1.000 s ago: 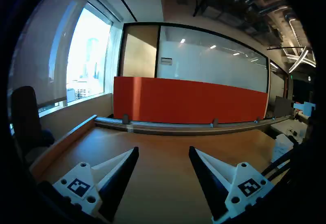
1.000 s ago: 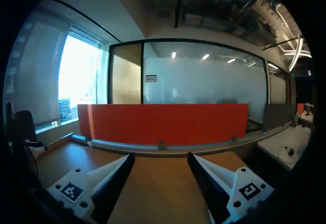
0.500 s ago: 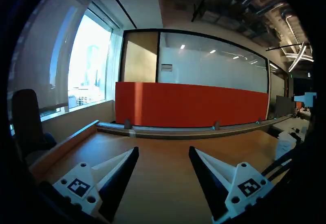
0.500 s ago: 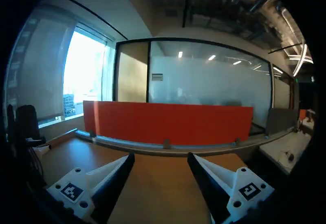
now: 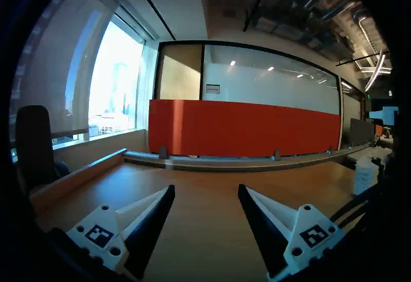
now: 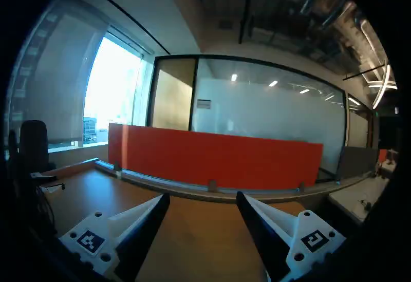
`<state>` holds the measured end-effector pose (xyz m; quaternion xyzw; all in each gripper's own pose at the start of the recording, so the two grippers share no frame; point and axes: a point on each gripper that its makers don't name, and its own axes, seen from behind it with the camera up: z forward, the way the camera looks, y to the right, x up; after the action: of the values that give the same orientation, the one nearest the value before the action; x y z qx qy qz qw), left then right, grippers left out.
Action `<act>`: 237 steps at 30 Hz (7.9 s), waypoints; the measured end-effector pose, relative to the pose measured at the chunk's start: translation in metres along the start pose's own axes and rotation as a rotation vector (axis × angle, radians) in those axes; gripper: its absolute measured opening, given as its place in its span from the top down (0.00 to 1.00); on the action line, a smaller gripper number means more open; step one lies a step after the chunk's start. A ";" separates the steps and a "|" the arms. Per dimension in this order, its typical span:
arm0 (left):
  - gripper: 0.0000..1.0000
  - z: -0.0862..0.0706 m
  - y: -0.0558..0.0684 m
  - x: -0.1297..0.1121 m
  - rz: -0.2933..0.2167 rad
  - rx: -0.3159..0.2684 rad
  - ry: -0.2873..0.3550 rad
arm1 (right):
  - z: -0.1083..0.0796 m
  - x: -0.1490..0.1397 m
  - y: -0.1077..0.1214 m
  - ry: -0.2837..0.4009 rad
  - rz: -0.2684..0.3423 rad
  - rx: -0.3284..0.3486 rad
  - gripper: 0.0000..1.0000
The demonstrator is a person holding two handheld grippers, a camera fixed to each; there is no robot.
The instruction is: Fold towel
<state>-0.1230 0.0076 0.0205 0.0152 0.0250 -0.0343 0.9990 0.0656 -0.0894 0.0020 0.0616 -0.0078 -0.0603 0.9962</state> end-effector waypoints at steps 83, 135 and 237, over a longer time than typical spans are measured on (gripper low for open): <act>0.04 -0.005 -0.022 -0.081 0.053 0.048 0.059 | -0.010 -0.160 0.085 0.032 0.146 -0.127 0.00; 0.04 -0.005 -0.022 -0.082 0.054 0.048 0.060 | -0.013 -0.210 0.076 0.036 0.096 -0.136 0.00; 0.04 -0.004 -0.022 -0.081 0.053 0.048 0.059 | -0.014 -0.206 0.074 0.037 0.097 -0.135 0.00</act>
<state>-0.2055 -0.0088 0.0203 0.0409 0.0534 -0.0078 0.9977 -0.1301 0.0104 -0.0043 -0.0049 0.0115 -0.0110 0.9999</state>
